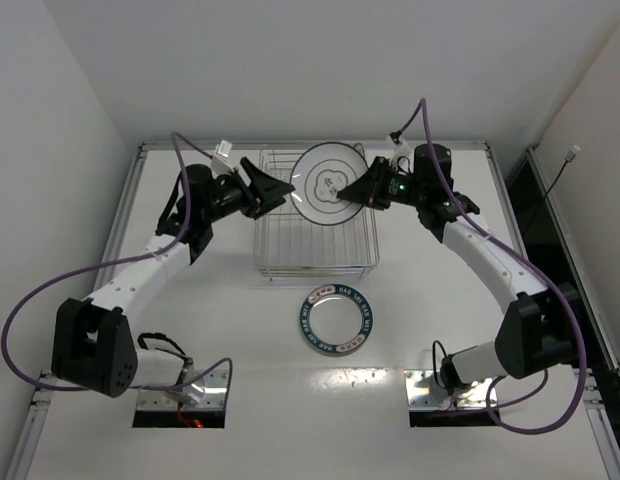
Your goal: Load the plates into the dish rack
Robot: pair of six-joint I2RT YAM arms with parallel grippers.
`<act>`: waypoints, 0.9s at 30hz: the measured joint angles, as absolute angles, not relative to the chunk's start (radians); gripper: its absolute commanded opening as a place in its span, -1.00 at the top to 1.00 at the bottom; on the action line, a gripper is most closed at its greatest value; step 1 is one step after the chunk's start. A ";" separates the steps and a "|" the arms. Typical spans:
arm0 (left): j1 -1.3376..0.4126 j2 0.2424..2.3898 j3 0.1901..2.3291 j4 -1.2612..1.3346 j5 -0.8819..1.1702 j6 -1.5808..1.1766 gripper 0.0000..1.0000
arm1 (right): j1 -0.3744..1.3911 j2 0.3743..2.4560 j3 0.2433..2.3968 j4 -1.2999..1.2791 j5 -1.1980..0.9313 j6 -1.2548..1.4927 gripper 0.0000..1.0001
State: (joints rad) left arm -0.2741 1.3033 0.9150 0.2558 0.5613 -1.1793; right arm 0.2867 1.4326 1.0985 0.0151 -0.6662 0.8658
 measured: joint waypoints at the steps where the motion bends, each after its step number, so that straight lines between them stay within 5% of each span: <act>1: -0.266 1.319 0.961 0.195 0.560 -1.156 -0.52 | 0.282 1.433 1.130 -0.057 -0.602 0.837 1.00; 13: -0.059 1.371 1.165 -0.336 0.413 -0.811 -0.58 | 0.458 1.707 1.864 -0.617 0.313 0.507 1.00; 27: 0.026 1.367 1.127 -0.488 0.437 -0.694 -0.58 | 0.535 2.149 2.073 -0.858 0.614 0.442 1.00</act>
State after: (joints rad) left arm 0.0261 1.3670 1.1275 -0.4885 0.4374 -0.6941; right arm 0.5346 2.1490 2.0731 -0.8581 0.6144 0.4419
